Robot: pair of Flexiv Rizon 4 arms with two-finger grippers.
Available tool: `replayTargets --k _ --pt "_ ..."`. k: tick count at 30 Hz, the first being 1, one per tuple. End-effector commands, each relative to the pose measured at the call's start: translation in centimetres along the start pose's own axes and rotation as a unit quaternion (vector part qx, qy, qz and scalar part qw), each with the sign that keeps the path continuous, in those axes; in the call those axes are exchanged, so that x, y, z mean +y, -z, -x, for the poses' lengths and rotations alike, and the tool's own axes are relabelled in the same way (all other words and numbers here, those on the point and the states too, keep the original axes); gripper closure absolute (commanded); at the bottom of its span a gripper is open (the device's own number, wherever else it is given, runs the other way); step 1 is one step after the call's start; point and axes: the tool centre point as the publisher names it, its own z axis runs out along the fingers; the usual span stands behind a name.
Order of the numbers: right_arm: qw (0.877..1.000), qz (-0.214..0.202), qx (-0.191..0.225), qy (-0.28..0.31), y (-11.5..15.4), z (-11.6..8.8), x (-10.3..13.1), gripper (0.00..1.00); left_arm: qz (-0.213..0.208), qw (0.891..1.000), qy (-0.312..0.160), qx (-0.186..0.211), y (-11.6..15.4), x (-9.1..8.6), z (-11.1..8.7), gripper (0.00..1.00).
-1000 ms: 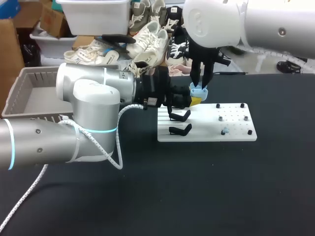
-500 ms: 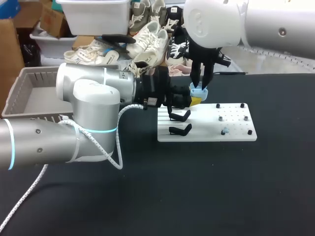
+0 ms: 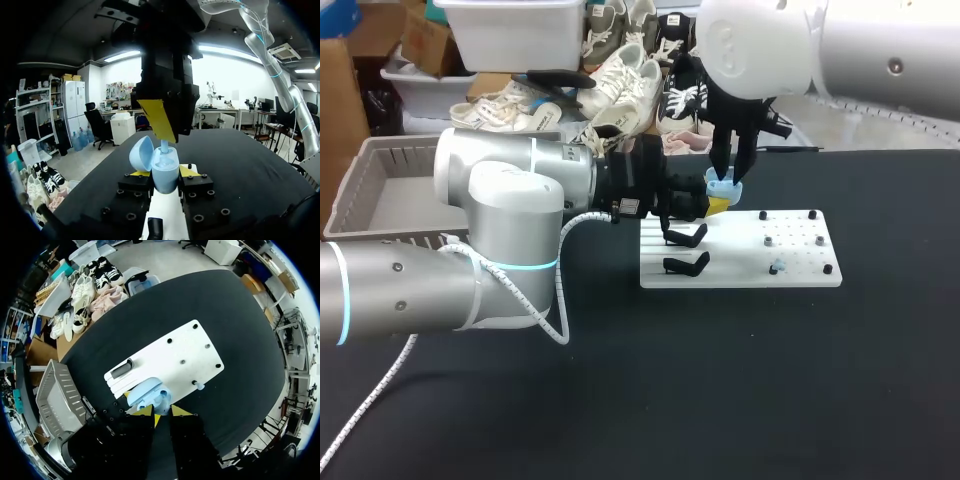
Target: Pick up each earbud case from the left stands, insert the matching earbuds, close the lid, and place the case in the box.
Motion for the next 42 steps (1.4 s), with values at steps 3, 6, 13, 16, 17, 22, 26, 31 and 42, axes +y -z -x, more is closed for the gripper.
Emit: replayTargets --k 3,6,13,16,17,22,26,31,42 --pt "1.0 0.001 -0.001 -0.004 0.1 0.1 -0.6 1.0 0.002 1.0 -0.001 -0.001 0.1 -0.2 0.0 1.0" --pt "1.0 0.001 -0.002 -0.006 0.1 0.1 -0.8 1.0 0.002 1.0 -0.001 -0.001 0.1 -0.2 0.0 1.0" --pt "1.0 0.002 -0.001 -0.008 0.2 0.3 -0.9 1.0 0.002 1.0 -0.001 -0.001 0.1 -0.2 0.0 1.0" --pt "1.0 0.003 -0.001 -0.007 0.2 0.3 -0.9 1.0 0.002 1.0 -0.001 -0.001 0.1 -0.2 0.0 1.0" --pt "1.0 0.003 -0.001 -0.007 0.2 0.3 -0.9 1.0 0.002 1.0 -0.001 -0.001 0.1 -0.2 0.0 1.0" --pt "1.0 0.004 0.0 -0.005 0.2 0.3 -0.6 1.0 0.002 1.0 -0.001 -0.001 0.1 -0.2 0.0 1.0" --pt "1.0 0.005 0.001 -0.004 0.2 0.3 -0.5 1.0 0.002 1.0 -0.001 -0.001 0.1 -0.2 0.0 1.0" --pt "1.0 0.005 0.002 -0.004 0.2 0.3 -0.3 1.0 0.002 1.0 -0.001 -0.001 0.1 -0.2 0.0 1.0" --pt "1.0 0.005 0.004 -0.001 0.0 0.3 0.1 1.0 0.002 1.0 -0.001 -0.001 0.1 -0.2 0.0 1.0"
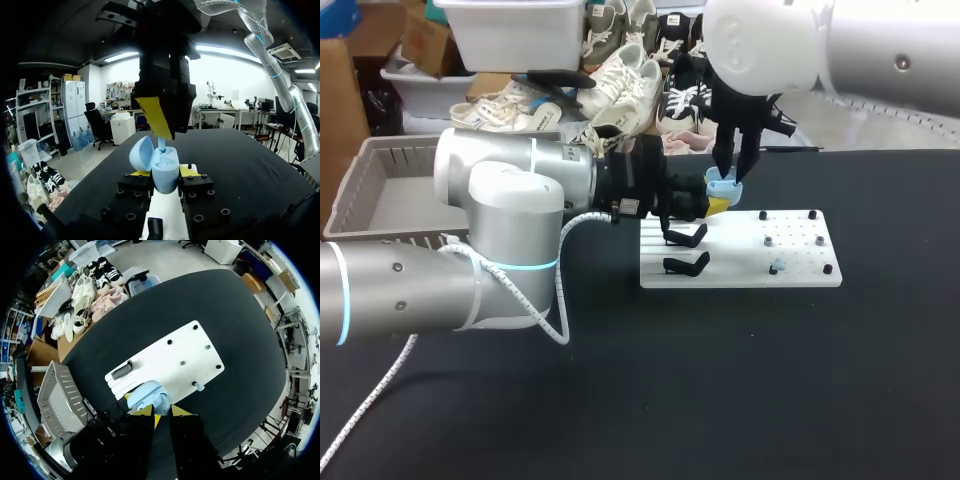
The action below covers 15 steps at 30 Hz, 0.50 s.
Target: Pick up each earbud case from the left stands, insert the matching earbuds, close the lid, and place the case in the box.
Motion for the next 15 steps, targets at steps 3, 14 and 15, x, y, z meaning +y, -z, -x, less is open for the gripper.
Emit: replayTargets --k 3,14,15 --pt "1.0 -0.001 0.002 -0.001 -0.32 -0.05 0.12 1.0 0.002 1.0 -0.001 -0.001 0.07 -0.18 -0.03 1.0" --pt "1.0 -0.003 0.006 -0.001 -0.67 -0.3 0.12 1.0 0.002 1.0 -0.001 -0.001 0.07 -0.18 -0.03 1.0" --pt "1.0 -0.003 0.007 -0.001 -0.75 -0.36 0.16 1.0 0.002 1.0 -0.001 -0.001 0.07 -0.18 -0.03 1.0"
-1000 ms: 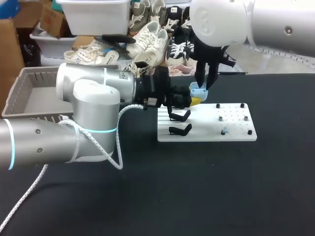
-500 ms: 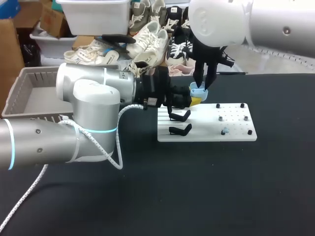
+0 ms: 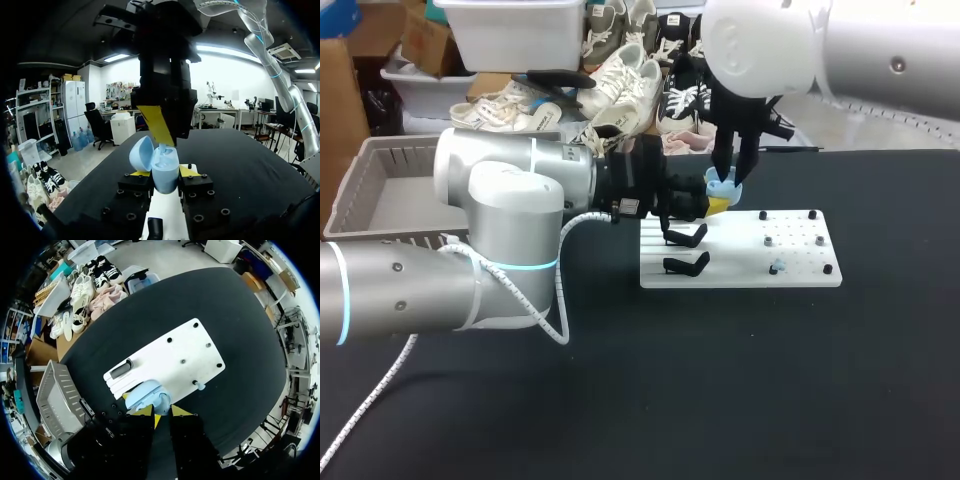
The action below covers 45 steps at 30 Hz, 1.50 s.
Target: Pick up each earbud case from the left stands, insert the matching earbuds, close the lid, and place the case in the box.
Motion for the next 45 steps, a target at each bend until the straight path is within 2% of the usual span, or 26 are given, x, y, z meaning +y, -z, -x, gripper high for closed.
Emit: replayTargets --k 1,15,16,17,18,19,20,30,38,45 --pt "1.0 -0.002 0.001 0.001 -0.3 -0.2 0.2 1.0 0.002 1.0 -0.001 -0.001 0.1 -0.2 0.0 1.0" --pt "1.0 -0.005 0.01 -0.001 -0.7 -0.3 -0.1 1.0 0.002 1.0 -0.001 -0.001 0.1 -0.2 0.0 1.0" --pt "1.0 -0.005 0.01 -0.001 -0.7 -0.2 -0.1 0.97 0.002 1.0 -0.001 -0.001 0.1 -0.2 0.0 1.0" --pt "1.0 -0.004 0.011 -0.002 -0.7 -0.2 -0.2 0.79 0.002 1.0 -0.001 -0.001 0.1 -0.2 0.0 1.0" --pt "1.0 -0.006 0.011 -0.004 -0.7 -0.2 -0.2 0.73 0.002 1.0 -0.001 -0.001 0.1 -0.2 0.0 1.0" --pt "1.0 -0.006 0.011 -0.004 -0.7 -0.2 -0.2 0.6 0.002 1.0 -0.001 -0.001 0.1 -0.2 0.0 1.0" --pt "1.0 -0.006 0.011 -0.005 -0.7 -0.2 -0.2 0.58 0.002 1.0 -0.001 -0.001 0.1 -0.2 0.0 1.0" --pt "1.0 0.003 0.008 -0.001 -0.1 -0.9 -0.9 0.6 0.002 1.0 -0.001 -0.001 0.1 -0.2 0.0 1.0" --pt "1.0 0.006 0.01 0.013 -0.7 -1.8 -3.0 0.63 0.002 1.0 -0.001 -0.001 0.1 -0.2 0.0 1.0" --pt "1.0 0.015 0.003 0.008 -1.4 -1.9 -5.0 0.6 0.002 1.0 -0.001 -0.001 0.1 -0.2 0.0 1.0"
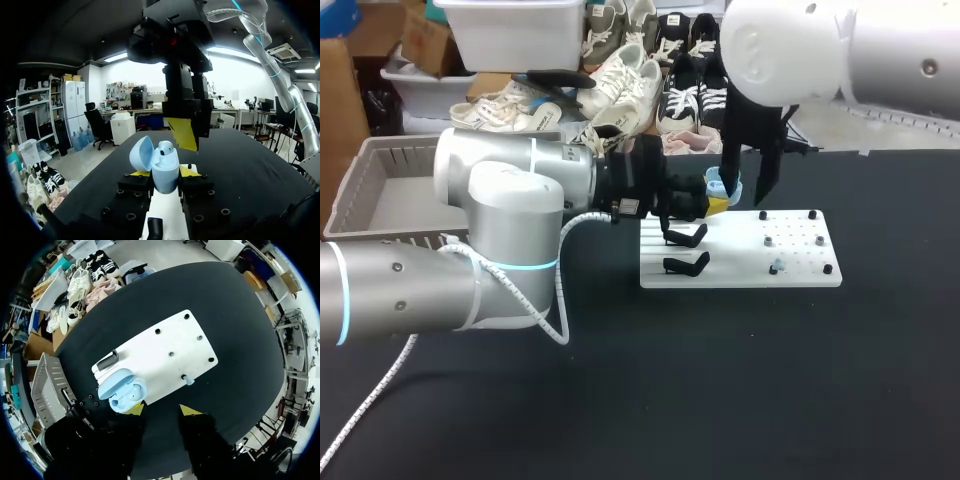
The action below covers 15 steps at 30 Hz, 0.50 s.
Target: Pick up each earbud case from the left stands, insert the matching earbuds, close the lid, and place the case in the box.
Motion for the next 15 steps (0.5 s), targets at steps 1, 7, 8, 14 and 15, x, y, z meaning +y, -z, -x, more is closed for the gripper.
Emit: replayTargets --k 1,7,8,14,15 --pt "0.999 0.027 -0.016 -0.004 -0.5 -0.9 -2.1 0.6 0.002 1.0 -0.001 -0.001 0.1 -0.2 0.0 1.0" --pt "0.999 0.034 -0.029 0.007 -1.0 -1.0 -3.2 0.58 0.002 1.0 -0.001 -0.001 0.1 -0.2 0.0 1.0" --pt "0.999 0.035 -0.029 0.009 -1.1 -1.0 -3.3 0.58 0.002 1.0 -0.001 -0.001 0.1 -0.2 0.0 1.0" --pt "0.999 0.041 -0.027 0.019 -2.3 -1.0 -4.1 0.55 0.002 1.0 -0.001 -0.001 0.1 -0.2 0.0 1.0" --pt "0.998 0.044 -0.027 0.02 -2.5 -1.0 -4.3 0.55 0.002 1.0 -0.001 -0.001 0.1 -0.2 0.0 1.0"
